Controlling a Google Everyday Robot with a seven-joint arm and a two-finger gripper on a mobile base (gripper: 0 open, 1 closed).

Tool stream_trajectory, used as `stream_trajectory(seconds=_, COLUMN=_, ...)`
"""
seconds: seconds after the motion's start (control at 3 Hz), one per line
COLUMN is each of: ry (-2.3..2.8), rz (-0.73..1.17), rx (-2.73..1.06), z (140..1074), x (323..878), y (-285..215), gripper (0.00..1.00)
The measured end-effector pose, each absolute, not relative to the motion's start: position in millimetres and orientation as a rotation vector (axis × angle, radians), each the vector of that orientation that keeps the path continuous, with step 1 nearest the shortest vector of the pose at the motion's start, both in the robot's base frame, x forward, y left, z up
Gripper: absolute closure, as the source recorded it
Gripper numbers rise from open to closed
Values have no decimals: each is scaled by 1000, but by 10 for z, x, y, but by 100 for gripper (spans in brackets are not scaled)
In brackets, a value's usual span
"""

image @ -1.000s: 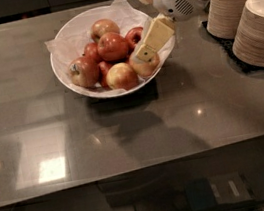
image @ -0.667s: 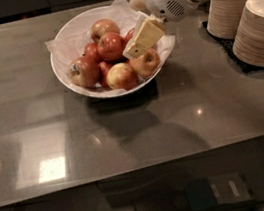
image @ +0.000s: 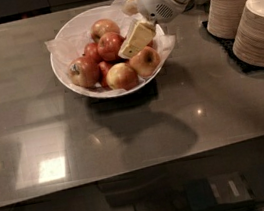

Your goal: Pick apple from white bowl

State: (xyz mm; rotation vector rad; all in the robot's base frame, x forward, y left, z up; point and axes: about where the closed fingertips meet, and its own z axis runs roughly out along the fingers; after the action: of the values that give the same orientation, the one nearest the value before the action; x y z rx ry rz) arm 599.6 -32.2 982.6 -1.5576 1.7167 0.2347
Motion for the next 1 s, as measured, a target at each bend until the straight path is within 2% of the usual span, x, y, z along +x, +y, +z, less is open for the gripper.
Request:
stream_trajectory(seconds=0.33, ry=1713, rz=242, rx=-1612, z=9689, x=6132, y=-217, gripper=38)
stream_trajectory(seconds=0.67, ry=1713, rz=250, rx=-1650, z=9583, x=6246, y=-130, gripper=39)
stream_trajectory(seconds=1.0, ry=1711, rz=257, rx=-1678, z=9513, x=6314, y=-53, gripper=35)
